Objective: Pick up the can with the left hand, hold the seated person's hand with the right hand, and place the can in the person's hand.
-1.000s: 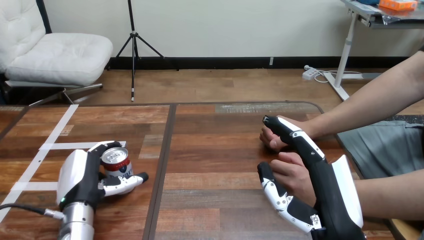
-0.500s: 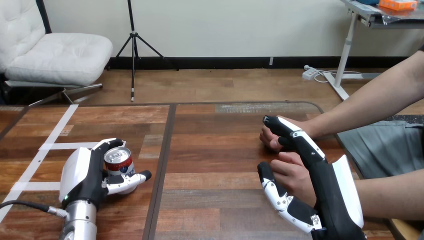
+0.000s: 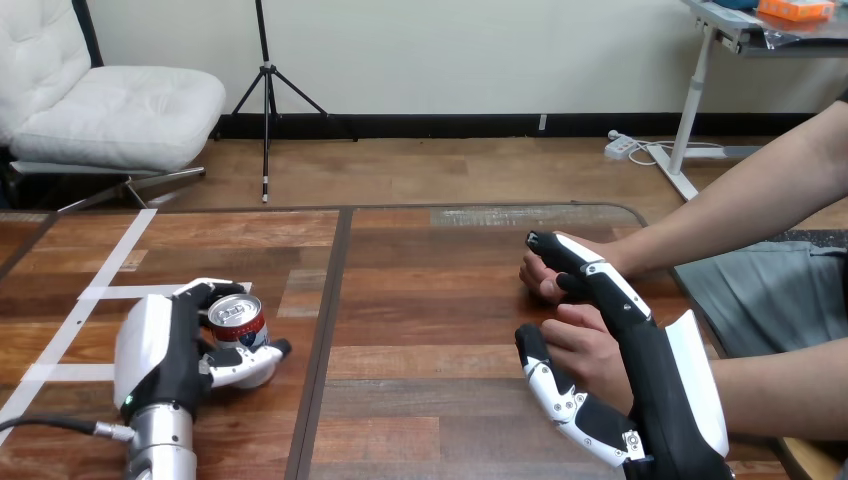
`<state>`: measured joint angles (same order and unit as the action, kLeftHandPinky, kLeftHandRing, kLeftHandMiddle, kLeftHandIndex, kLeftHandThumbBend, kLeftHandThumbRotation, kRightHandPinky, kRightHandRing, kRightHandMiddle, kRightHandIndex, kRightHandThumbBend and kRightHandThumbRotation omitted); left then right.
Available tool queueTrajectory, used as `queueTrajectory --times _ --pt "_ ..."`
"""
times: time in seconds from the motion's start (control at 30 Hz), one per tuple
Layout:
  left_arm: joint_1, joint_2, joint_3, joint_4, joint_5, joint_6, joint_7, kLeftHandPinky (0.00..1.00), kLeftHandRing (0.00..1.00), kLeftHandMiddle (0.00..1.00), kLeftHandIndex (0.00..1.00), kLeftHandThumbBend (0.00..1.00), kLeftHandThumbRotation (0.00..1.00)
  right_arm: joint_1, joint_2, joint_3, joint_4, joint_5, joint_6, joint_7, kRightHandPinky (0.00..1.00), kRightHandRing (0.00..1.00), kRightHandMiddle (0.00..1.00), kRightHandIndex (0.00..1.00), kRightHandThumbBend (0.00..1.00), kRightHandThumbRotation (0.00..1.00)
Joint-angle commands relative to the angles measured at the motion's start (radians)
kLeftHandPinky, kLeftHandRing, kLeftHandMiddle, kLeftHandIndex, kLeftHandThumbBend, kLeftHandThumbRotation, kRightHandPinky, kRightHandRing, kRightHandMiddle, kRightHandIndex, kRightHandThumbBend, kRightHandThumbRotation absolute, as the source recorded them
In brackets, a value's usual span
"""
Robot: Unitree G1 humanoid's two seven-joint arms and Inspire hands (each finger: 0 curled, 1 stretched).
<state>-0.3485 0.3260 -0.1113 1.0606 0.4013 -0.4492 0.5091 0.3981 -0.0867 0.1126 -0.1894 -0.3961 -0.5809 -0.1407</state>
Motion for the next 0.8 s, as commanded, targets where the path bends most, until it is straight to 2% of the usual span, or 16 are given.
queueTrajectory --times 0.0,0.27,0.77 --pt "-0.074 -0.012 0.012 0.008 -0.012 -0.041 0.043 0.33 0.43 0.49 0.49 0.73 0.04 -0.025 -0.001 -0.008 -0.051 0.0 0.0 -0.004 0.82 0.85 0.84 0.82 0.26 0.0" --pt "-0.076 -0.013 0.011 0.009 -0.009 -0.036 0.051 0.28 0.36 0.42 0.43 0.66 0.0 -0.021 0.001 -0.013 -0.056 -0.019 0.006 -0.012 0.83 0.85 0.84 0.81 0.27 0.0" --pt "-0.07 -0.008 0.003 0.007 0.003 -0.032 0.054 0.28 0.36 0.42 0.42 0.65 0.0 -0.02 -0.001 -0.011 -0.053 -0.003 0.005 -0.004 0.89 0.88 0.84 0.82 0.27 0.04"
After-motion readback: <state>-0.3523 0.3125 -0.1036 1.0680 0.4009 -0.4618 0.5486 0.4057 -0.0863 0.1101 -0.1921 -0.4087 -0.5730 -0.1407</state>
